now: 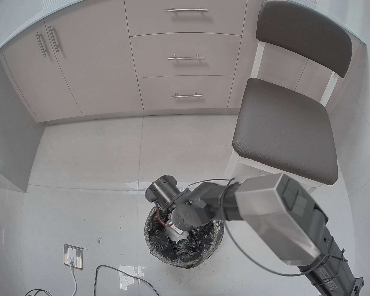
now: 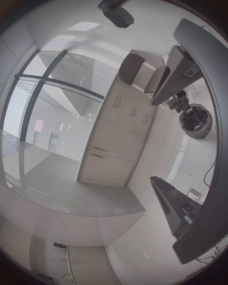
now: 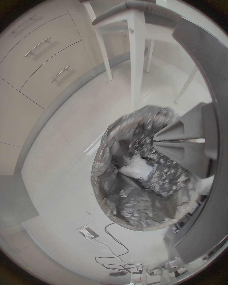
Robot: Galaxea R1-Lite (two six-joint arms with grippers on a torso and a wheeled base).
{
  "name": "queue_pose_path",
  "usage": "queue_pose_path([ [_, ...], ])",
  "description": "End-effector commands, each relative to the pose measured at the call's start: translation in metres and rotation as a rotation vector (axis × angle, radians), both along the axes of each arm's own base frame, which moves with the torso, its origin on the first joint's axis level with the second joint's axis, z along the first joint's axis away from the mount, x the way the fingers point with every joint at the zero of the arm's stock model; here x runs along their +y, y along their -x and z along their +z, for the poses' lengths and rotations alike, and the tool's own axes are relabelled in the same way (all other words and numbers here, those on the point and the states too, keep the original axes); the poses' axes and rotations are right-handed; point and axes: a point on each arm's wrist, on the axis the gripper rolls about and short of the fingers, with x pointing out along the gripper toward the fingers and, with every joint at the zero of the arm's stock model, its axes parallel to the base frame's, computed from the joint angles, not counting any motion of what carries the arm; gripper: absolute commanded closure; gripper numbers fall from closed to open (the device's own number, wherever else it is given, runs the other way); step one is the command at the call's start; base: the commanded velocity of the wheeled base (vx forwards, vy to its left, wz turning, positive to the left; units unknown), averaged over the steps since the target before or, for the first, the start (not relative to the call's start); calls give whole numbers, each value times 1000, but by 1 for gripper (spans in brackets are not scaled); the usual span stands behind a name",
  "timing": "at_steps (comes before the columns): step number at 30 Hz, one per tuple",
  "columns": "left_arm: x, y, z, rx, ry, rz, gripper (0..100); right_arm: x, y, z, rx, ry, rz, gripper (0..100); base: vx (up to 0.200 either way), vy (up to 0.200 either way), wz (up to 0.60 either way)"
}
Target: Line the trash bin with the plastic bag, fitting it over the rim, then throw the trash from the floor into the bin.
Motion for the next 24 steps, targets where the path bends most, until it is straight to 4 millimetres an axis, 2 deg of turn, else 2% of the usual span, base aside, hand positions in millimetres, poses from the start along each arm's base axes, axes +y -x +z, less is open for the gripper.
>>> queue_pose_path([
  [1,-1,-8,1,46,-9,0,0,-37,20,115,-26,-43,-33,100,0,0,0],
  [6,-2,-11,-4,114,-35,11,0,-65,53,178,-24,-85,-63,100,0,0,0],
  [7,-2,-11,-5,118,-41,12,0,-68,56,183,-24,-91,-68,100,0,0,0],
  [8,-2,-13,-11,136,-72,13,0,-77,66,199,-24,-103,-80,100,0,0,0],
  [11,-2,-16,-28,169,-158,19,0,-92,91,229,-41,-131,-79,100,0,0,0],
  [12,-2,-16,-28,169,-158,19,0,-92,91,229,-41,-131,-79,100,0,0,0],
  [13,-3,-22,-38,212,-217,32,0,-102,113,251,-69,-127,-56,100,0,0,0],
  [15,-3,-24,-41,228,-228,52,0,-110,124,263,-98,-120,-53,100,0,0,0],
  [18,-5,-23,-42,235,-226,109,0,-132,140,288,-193,-102,-91,100,0,0,0],
  [19,-6,-23,-42,235,-226,113,0,-133,141,289,-196,-102,-93,100,0,0,0],
  [20,-11,-23,-44,251,-220,178,0,-146,149,302,-230,-119,-109,100,0,0,0],
  [24,-12,-27,-51,281,-231,203,0,-170,164,321,-259,-154,-125,100,0,0,0],
])
